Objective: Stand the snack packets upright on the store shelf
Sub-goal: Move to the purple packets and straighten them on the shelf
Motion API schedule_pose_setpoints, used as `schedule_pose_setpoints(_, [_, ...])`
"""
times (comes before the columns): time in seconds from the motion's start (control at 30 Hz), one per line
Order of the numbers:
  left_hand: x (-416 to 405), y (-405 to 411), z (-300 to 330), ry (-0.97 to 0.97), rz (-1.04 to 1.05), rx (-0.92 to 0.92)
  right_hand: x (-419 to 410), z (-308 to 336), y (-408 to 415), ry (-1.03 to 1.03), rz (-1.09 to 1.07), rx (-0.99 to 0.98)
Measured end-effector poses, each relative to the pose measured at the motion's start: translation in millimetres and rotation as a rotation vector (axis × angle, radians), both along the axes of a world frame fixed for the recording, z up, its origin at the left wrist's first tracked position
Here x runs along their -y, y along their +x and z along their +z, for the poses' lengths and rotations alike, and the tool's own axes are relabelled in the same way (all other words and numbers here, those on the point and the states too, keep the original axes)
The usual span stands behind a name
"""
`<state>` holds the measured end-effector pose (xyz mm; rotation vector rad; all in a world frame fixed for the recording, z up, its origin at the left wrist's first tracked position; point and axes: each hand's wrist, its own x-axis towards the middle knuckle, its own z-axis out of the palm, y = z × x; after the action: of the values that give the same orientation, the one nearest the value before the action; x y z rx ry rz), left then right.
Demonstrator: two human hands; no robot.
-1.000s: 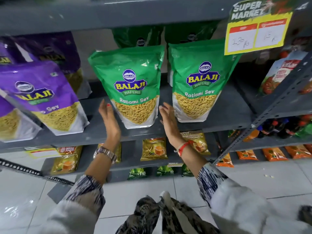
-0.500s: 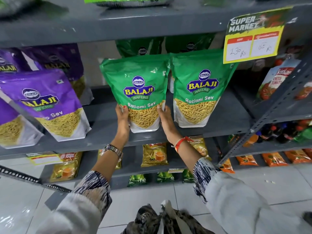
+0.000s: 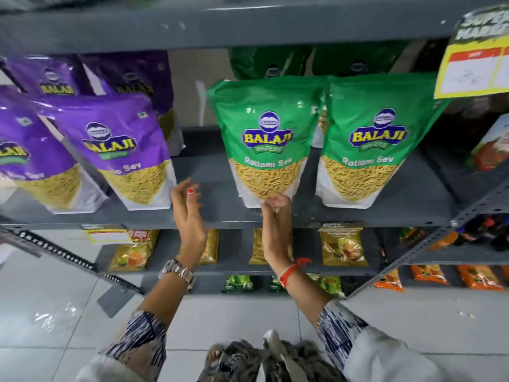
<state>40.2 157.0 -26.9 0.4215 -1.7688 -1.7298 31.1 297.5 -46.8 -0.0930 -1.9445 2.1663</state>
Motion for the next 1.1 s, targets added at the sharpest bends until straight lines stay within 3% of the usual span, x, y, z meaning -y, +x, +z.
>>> schedule_pose_setpoints(0.13, [56,23,-9,-0.101,0.102,-0.030,57,5,3,0.001,0.160,-0.006])
schedule_pose_setpoints(0.3, [148,26,-9,-0.013,0.226,-0.048,142,23,-13,-0.025,0.276,0.096])
schedule_pose_setpoints(0.5, [208,-3,3,0.030,-0.047,0.136,206,37,-42,-0.166,0.297,0.259])
schedule_pose_setpoints(0.73, [238,-21,-4,0.202,-0.314,0.223,224,17,-41,-0.134,0.375,0.229])
schedule_pose_setpoints(1.0, [241,-14,7,0.178,-0.353,0.236,234,14,-44,-0.110,0.362,0.207])
schedule_pose_setpoints(1.1, [245,-9,5,0.148,-0.325,0.233,238,15,-36,-0.144,0.244,0.189])
